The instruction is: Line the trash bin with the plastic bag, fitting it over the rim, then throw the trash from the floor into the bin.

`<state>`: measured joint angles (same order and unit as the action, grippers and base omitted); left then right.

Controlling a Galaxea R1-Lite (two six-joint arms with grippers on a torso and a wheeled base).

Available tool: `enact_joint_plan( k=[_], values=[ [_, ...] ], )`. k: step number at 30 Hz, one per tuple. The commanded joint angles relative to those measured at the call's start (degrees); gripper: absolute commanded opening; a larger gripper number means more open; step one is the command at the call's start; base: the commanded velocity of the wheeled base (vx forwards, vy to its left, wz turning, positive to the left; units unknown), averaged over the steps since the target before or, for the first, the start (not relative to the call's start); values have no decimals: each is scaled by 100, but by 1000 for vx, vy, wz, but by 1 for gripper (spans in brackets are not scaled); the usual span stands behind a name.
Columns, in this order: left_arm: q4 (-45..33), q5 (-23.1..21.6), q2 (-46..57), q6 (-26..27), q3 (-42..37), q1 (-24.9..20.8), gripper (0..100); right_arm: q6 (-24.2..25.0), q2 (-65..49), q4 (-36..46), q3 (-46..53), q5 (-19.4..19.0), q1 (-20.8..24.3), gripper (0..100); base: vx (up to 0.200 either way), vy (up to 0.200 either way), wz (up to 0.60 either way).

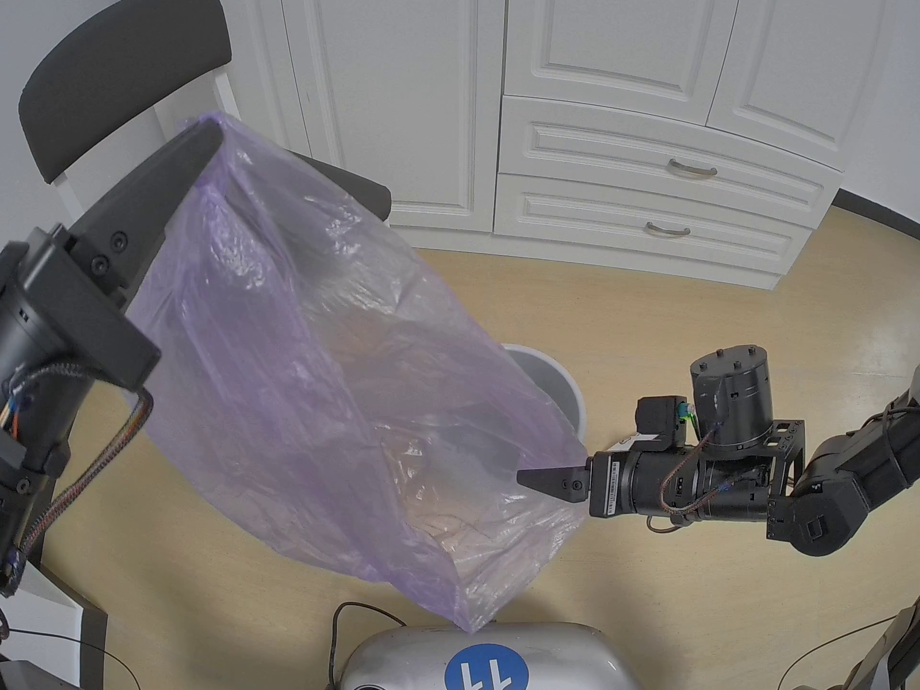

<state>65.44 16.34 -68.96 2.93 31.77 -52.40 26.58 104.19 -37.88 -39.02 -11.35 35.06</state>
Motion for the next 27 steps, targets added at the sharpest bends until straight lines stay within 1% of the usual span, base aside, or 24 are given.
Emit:
enact_joint_plan(
  k=[1,2,3,4,6,7,8,9,11,14,16,18,20,23,27],
  values=[
    [4,1,120,6,40,-25,0,14,444,-827,360,-34,-26,100,0,0,0],
    [4,1,120,-3,49,-25,0,23,593,-1328,536,-34,10,100,0,0,0],
    [4,1,120,-3,49,-25,0,23,593,-1328,536,-34,10,100,0,0,0],
    [4,1,129,-3,66,-25,0,41,901,-2417,888,-34,124,100,0,0,0],
    [4,1,164,-3,66,-25,0,76,1270,-3560,1204,-25,203,100,0,0,0],
    [4,1,199,-3,75,-25,0,85,1551,-4377,1380,-25,273,100,0,0,0],
    [4,1,199,6,75,-25,0,85,1587,-4500,1397,-25,282,100,0,0,0],
    [4,1,208,-3,93,-34,0,120,2079,-5212,1538,10,396,100,0,0,0],
    [4,1,208,-3,101,-34,0,67,2448,-5212,1441,124,572,100,0,0,0],
    [4,1,208,-3,110,-34,0,173,2624,-5212,1204,520,757,100,0,0,0],
    [4,1,208,-3,128,-34,0,216,2756,-5212,1081,687,845,100,0,0,0],
    [4,1,208,-3,137,-43,0,322,2799,-5212,932,880,941,100,0,0,0],
    [4,1,199,-3,145,-43,0,533,2799,-5212,817,1038,1029,100,0,0,0],
    [4,1,190,-11,154,-51,0,744,2791,-5212,606,1188,1073,100,0,0,0],
    [4,1,181,-11,163,-51,0,761,2799,-5212,439,1399,1020,100,0,0,0]
  ],
)
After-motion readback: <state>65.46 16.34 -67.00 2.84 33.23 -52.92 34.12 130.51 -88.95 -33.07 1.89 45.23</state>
